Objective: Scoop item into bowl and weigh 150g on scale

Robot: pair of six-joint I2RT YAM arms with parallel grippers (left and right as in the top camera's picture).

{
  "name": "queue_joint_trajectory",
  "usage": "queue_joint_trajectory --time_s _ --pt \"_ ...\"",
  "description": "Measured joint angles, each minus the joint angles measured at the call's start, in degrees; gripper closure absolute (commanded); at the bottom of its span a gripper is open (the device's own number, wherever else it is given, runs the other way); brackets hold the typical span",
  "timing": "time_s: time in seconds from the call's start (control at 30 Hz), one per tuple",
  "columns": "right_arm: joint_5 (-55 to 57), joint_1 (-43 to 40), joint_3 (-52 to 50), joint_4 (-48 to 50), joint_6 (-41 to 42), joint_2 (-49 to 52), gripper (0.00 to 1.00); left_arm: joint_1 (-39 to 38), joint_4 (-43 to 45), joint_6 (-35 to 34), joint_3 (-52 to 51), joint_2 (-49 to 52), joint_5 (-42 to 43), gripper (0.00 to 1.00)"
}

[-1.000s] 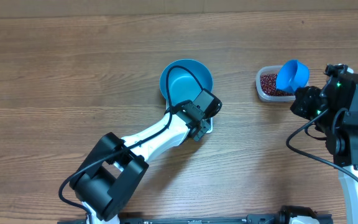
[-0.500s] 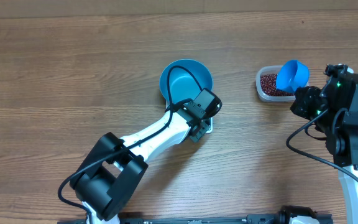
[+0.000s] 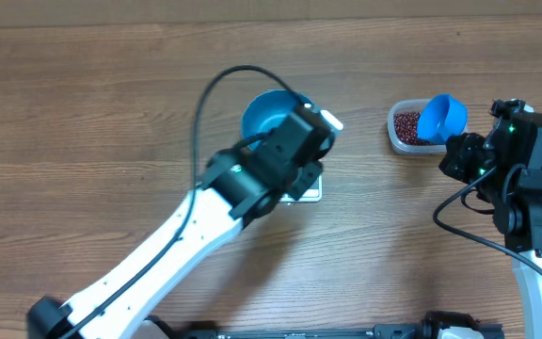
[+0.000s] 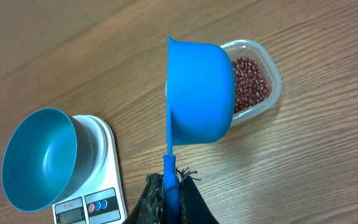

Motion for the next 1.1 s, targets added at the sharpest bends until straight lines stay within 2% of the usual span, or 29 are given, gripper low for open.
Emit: queue_joint_trajectory --time_s 0.37,0.4,0.43,0.9,1.1 --pt "-0.2 0.0 0.0 -1.9 0.0 0.0 0.96 9.6 -16.4 -4.4 -0.1 -0.1 4.0 0.96" --pt "-0.2 0.0 0.0 -2.2 0.0 0.0 0.96 9.7 -17.1 -4.7 -0.1 -0.1 4.4 0.78" --pt "-0.2 0.0 0.0 -2.5 0.0 0.0 0.96 9.8 -17.7 -5.0 -0.1 -0.1 4.8 0.0" --pt "-1.0 0.0 0.6 -5.9 0.0 0.0 0.96 9.8 -18.1 -7.0 -0.1 -0.1 6.1 0.0" --pt "-1.1 0.0 8.7 -11.1 -1.7 0.2 0.96 9.8 -18.1 -7.0 -0.1 -0.1 6.3 0.01"
